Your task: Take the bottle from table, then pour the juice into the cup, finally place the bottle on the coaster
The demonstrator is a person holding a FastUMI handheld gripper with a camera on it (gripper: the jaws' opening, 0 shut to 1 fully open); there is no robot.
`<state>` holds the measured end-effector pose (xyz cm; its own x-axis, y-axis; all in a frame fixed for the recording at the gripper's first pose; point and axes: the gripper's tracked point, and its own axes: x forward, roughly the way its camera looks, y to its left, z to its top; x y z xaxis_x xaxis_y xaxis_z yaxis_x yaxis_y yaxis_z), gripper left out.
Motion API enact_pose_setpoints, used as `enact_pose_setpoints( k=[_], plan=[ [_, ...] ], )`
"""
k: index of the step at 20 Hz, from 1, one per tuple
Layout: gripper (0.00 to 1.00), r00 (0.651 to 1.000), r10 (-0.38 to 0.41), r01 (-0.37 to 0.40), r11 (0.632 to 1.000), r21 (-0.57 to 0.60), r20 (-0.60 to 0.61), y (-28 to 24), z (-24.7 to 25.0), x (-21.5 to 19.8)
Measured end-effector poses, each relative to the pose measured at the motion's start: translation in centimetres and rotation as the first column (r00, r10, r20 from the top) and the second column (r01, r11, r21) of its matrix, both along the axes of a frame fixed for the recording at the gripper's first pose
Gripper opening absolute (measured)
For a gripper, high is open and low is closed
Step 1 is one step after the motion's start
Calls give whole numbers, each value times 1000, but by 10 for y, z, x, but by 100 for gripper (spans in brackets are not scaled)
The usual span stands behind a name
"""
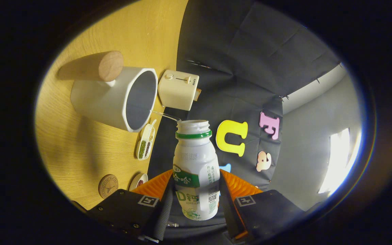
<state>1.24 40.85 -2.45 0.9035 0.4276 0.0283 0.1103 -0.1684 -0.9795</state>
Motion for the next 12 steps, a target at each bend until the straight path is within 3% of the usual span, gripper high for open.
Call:
enact_pose_setpoints(
  k=[12],
  plan=[
    [68,999,18,-16,999,-50,47,3,3,-3]
  ],
)
